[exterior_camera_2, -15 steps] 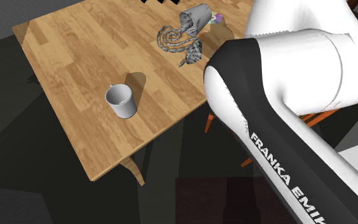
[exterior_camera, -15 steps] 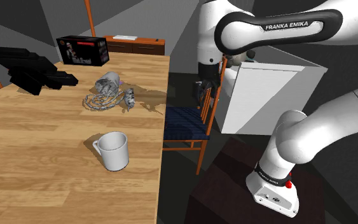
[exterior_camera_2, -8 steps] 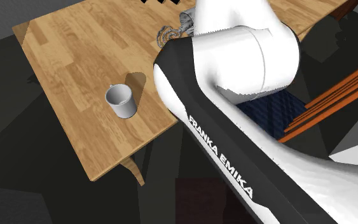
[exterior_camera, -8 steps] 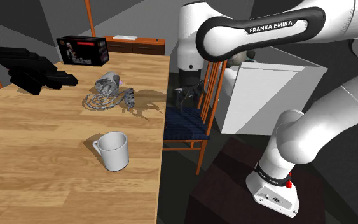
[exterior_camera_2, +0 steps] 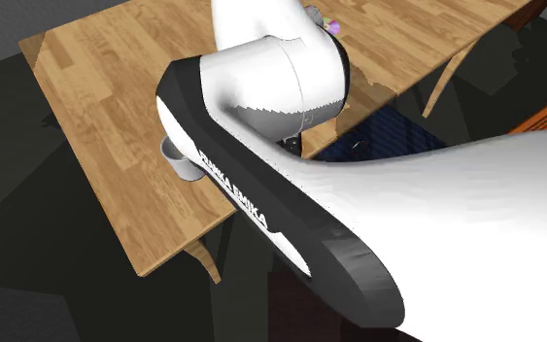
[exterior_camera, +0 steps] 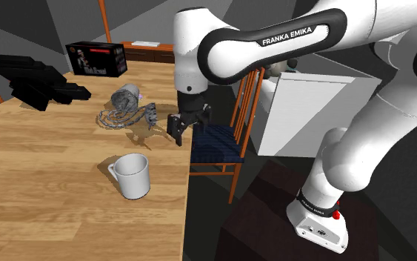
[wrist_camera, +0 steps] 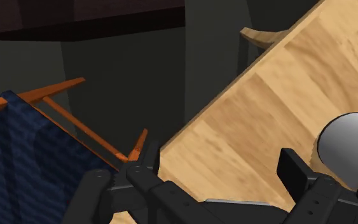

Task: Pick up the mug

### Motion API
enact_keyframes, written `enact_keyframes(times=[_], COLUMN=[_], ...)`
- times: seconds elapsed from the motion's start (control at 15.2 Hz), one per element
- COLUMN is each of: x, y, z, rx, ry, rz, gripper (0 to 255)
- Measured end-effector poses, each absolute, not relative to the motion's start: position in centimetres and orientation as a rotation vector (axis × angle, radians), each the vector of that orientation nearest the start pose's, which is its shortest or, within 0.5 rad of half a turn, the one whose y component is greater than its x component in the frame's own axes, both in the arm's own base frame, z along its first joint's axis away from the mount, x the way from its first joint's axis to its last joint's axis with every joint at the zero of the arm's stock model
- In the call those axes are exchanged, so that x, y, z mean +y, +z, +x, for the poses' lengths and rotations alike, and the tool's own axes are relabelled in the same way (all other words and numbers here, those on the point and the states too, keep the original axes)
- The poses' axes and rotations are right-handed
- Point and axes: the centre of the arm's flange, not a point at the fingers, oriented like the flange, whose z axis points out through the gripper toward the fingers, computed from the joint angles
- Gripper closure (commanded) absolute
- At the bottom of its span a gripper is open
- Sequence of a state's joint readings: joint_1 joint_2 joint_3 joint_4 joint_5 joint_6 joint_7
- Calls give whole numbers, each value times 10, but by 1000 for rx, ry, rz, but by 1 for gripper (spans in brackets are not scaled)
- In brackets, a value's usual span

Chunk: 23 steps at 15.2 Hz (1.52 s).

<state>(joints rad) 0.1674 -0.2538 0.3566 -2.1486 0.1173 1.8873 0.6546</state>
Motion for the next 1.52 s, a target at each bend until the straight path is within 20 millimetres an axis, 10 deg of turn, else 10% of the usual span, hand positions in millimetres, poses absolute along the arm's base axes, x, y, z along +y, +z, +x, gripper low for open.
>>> enact_keyframes(times=[0.73, 1.25, 1.32, 1.52], x=[377, 384, 384, 384], y=[491, 454, 452, 451], z=[455, 458, 458, 459], rx=[290, 292, 292, 292], ry=[4, 2, 2, 2], rz=[-3068, -3065, -3065, -3065], gripper=[0, 0, 255, 255])
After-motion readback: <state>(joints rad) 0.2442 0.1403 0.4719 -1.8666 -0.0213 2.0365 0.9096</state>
